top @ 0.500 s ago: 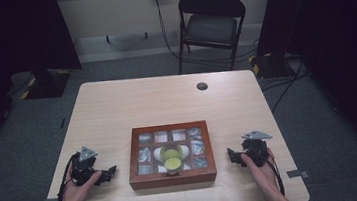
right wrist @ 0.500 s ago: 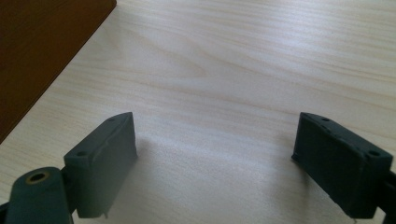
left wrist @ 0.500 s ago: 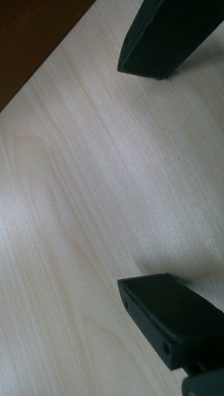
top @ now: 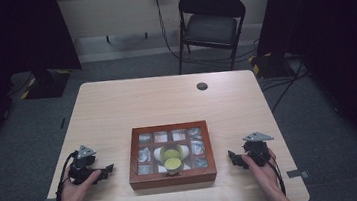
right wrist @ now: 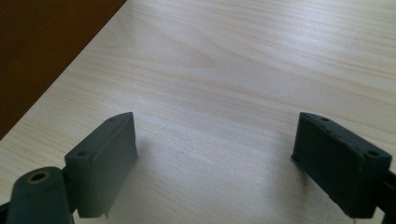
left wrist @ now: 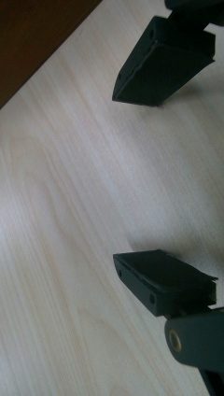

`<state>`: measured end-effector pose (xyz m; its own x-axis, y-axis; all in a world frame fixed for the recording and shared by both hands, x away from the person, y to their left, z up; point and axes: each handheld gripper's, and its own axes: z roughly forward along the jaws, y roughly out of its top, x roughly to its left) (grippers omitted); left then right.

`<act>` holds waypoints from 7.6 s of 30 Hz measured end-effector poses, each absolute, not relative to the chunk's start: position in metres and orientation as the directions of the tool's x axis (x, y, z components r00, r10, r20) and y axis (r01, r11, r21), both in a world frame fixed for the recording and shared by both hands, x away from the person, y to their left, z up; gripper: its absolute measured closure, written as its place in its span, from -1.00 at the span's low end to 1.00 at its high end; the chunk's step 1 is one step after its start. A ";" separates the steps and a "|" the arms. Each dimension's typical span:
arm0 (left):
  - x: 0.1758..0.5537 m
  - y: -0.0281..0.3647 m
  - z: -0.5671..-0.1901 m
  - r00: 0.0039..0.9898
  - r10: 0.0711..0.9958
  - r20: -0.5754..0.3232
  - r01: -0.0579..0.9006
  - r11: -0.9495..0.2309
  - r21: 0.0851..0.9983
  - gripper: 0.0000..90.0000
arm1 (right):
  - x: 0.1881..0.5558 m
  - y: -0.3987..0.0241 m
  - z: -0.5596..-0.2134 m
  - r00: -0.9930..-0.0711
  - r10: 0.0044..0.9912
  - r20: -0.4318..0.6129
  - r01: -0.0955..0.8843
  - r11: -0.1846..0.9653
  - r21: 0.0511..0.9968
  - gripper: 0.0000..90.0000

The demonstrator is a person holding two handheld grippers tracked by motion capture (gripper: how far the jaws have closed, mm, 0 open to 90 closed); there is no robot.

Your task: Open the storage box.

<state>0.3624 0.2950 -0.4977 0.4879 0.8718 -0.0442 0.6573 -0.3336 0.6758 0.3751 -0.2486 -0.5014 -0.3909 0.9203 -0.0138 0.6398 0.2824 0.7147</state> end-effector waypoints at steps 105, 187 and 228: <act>0.352 0.129 -0.433 0.903 0.347 -0.253 0.411 -0.525 0.745 0.32 | 0.384 -0.257 -0.503 -0.498 0.867 -0.009 0.609 0.357 0.708 -0.87; 0.366 0.125 -0.415 0.889 0.308 -0.340 0.457 -0.529 0.715 0.80 | 0.384 -0.258 -0.503 -0.503 0.864 -0.010 0.606 0.361 0.709 -0.87; 0.387 0.130 -0.383 0.843 0.313 -0.438 0.538 -0.482 0.691 0.80 | 0.384 -0.258 -0.503 -0.503 0.864 -0.010 0.606 0.361 0.709 -0.87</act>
